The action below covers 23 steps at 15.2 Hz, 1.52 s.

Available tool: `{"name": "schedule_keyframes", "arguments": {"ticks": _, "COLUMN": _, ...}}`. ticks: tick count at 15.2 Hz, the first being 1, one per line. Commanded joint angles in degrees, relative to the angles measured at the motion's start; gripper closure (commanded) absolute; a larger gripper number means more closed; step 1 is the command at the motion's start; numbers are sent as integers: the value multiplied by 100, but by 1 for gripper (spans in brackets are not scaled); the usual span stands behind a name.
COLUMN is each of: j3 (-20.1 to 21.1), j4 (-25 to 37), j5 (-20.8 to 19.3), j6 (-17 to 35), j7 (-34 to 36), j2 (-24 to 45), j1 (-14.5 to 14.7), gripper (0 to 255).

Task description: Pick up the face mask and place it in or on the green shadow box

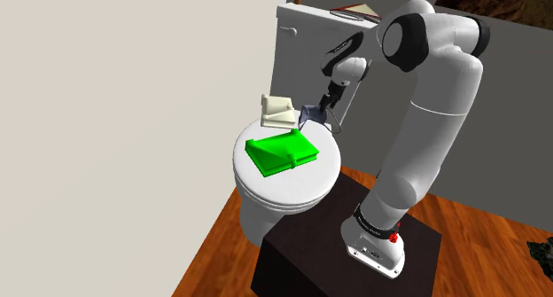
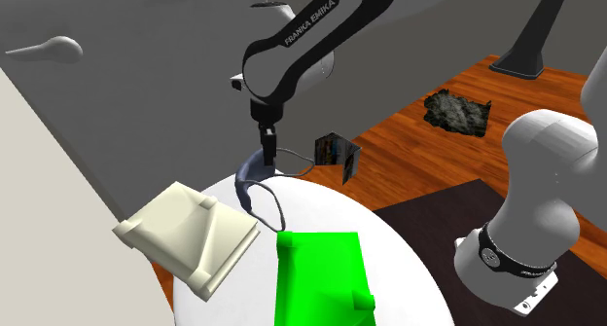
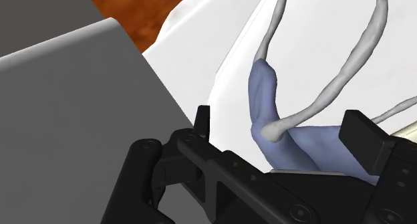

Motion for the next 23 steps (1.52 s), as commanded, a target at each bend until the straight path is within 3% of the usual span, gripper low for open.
{"name": "schedule_keyframes", "arguments": {"ticks": 1, "j3": 49, "j4": -15, "j5": 150, "j6": 122, "j7": -111, "j2": 143, "j1": -47, "gripper": 0}}
{"name": "schedule_keyframes", "arguments": {"ticks": 9, "j3": 66, "j4": -20, "j5": 188, "j6": 155, "j7": -137, "j2": 181, "j1": -60, "gripper": 0}}
{"name": "schedule_keyframes", "arguments": {"ticks": 10, "j3": 66, "j4": -20, "j5": 188, "j6": 155, "j7": -137, "j2": 180, "j1": -60, "gripper": 255}}
{"name": "schedule_keyframes", "arguments": {"ticks": 19, "j3": 66, "j4": -20, "j5": 188, "j6": 155, "j7": -137, "j2": 181, "j1": -60, "gripper": 255}}
{"name": "schedule_keyframes", "arguments": {"ticks": 23, "j3": -24, "j4": 61, "j5": -57, "j6": -91, "j7": 42, "j2": -47, "j1": 13, "gripper": 255}}
